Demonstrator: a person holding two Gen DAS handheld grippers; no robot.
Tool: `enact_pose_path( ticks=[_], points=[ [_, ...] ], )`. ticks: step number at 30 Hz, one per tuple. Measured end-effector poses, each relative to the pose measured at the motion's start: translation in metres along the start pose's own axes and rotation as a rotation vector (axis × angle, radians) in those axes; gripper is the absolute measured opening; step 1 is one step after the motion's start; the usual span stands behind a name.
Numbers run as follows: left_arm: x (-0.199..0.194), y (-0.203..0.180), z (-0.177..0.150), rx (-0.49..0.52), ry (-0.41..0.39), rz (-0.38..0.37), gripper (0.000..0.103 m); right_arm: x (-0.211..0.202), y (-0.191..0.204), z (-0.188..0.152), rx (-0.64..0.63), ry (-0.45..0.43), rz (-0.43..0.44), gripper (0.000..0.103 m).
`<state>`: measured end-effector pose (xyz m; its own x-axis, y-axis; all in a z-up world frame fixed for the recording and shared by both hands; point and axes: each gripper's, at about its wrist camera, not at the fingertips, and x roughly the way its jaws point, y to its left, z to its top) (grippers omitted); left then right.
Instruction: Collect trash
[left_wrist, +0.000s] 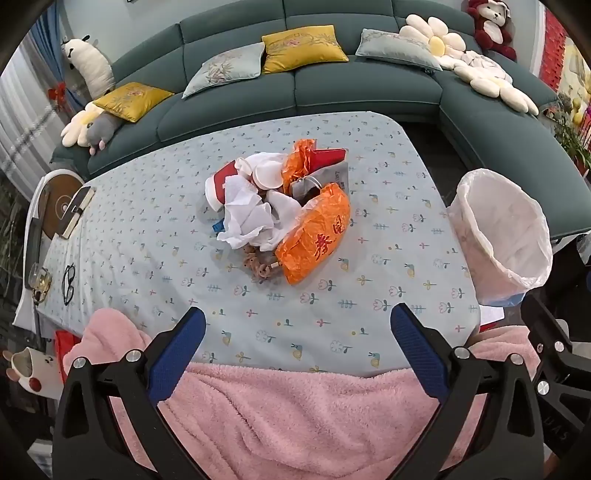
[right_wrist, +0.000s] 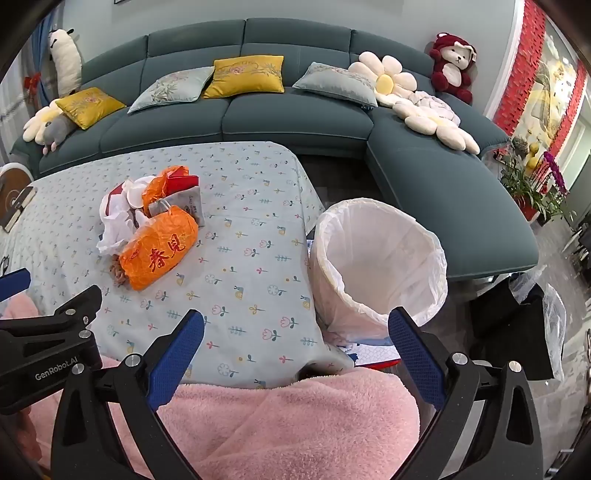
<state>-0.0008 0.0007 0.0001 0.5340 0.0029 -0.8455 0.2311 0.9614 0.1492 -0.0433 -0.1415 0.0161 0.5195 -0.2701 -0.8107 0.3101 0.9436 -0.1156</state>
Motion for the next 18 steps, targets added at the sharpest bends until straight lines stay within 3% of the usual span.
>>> enact_pose_path(
  ticks=[18],
  points=[
    [-0.0030,-0.0026,0.0019,-0.011,-0.013,-0.001,0.095,0.0005,-0.0019,-0.0009,0.002,-0.006,-0.003,0.096]
  ],
)
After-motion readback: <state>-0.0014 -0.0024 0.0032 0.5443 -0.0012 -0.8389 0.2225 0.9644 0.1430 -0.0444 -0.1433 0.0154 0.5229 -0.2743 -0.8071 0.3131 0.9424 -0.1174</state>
